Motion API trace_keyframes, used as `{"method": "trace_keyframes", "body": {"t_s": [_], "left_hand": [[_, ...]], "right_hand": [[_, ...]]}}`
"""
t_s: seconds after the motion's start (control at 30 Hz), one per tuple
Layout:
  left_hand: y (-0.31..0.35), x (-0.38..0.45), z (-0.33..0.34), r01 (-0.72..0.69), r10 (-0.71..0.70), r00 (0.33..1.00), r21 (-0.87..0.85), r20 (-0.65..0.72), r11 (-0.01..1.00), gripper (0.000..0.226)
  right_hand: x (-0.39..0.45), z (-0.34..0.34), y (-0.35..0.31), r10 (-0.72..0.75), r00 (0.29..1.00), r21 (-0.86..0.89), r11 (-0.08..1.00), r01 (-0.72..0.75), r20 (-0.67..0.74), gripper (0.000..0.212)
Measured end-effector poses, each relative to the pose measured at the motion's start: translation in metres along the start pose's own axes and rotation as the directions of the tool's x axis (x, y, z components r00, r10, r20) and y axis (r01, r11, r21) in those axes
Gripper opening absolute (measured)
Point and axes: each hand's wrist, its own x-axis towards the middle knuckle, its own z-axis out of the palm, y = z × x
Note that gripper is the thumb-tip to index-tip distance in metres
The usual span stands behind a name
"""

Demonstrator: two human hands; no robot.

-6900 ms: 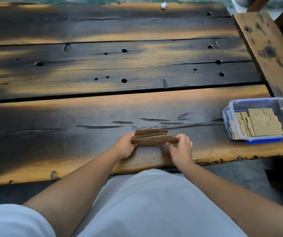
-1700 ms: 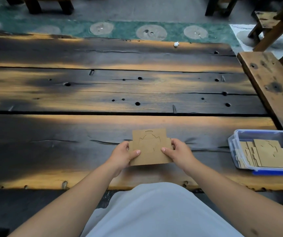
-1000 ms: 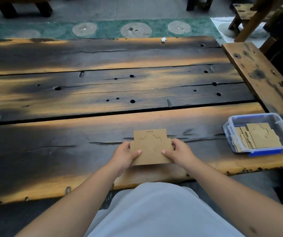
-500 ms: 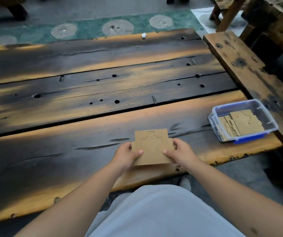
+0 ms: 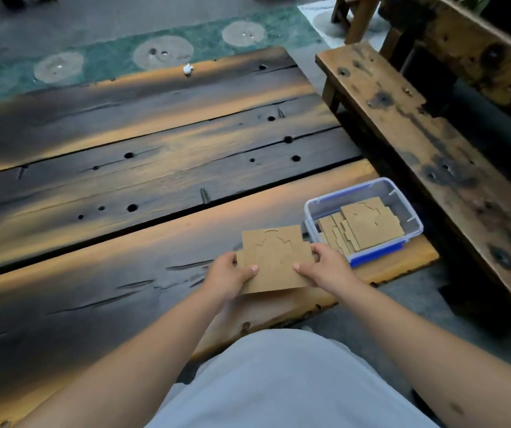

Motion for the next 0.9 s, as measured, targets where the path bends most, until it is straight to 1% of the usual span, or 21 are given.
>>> {"method": "trace_keyframes", "body": {"t_s": [0.1, 0.17, 0.3, 0.47, 0.53, 0.63, 0.7, 0.77, 0.9], "left_hand": [[0.027, 0.014, 0.033, -0.016, 0.016, 1.000, 0.029, 0.009, 0.999, 0.030], [0.043, 0.022, 0.054, -0.031, 0.031, 1.000, 0.047, 0.006, 0.998, 0.027], [0.070, 0.036, 0.096, -0.039, 0.039, 0.999, 0.060, -0.007, 0.997, 0.029], [0.101, 0.055, 0.149, -0.035, 0.034, 0.999, 0.070, 0.010, 0.997, 0.029], [0.111, 0.063, 0.168, -0.035, 0.034, 0.999, 0.060, 0.011, 0.998, 0.028], [0.122, 0.072, 0.184, -0.019, 0.023, 0.999, 0.115, -0.032, 0.993, 0.032], [0.126, 0.078, 0.193, -0.001, 0.007, 0.999, 0.164, -0.037, 0.987, 0.035], [0.127, 0.084, 0.201, 0.001, 0.004, 1.000, 0.193, -0.023, 0.981, 0.038], [0.127, 0.098, 0.212, 0.024, -0.018, 0.999, 0.211, -0.032, 0.977, 0.045]], "right_hand": [[0.015, -0.040, 0.012, -0.012, 0.999, -0.017, 1.000, 0.011, -0.036, 0.033], [0.023, -0.064, 0.019, -0.016, 0.998, -0.028, 1.000, 0.015, -0.058, 0.032], [0.040, -0.107, 0.034, 0.005, 0.997, -0.019, 1.000, -0.007, -0.076, 0.034], [0.066, -0.158, 0.050, 0.028, 0.995, -0.031, 0.999, -0.031, -0.099, 0.028], [0.077, -0.174, 0.056, 0.056, 0.993, -0.035, 0.998, -0.059, -0.100, 0.033], [0.092, -0.186, 0.062, 0.091, 0.987, -0.064, 0.993, -0.101, -0.135, 0.047], [0.101, -0.190, 0.065, 0.100, 0.983, -0.115, 0.986, -0.118, -0.155, 0.049], [0.109, -0.192, 0.067, 0.098, 0.983, -0.213, 0.968, -0.131, -0.157, 0.048], [0.126, -0.193, 0.064, 0.102, 0.986, -0.437, 0.887, -0.151, -0.133, 0.038]]}}
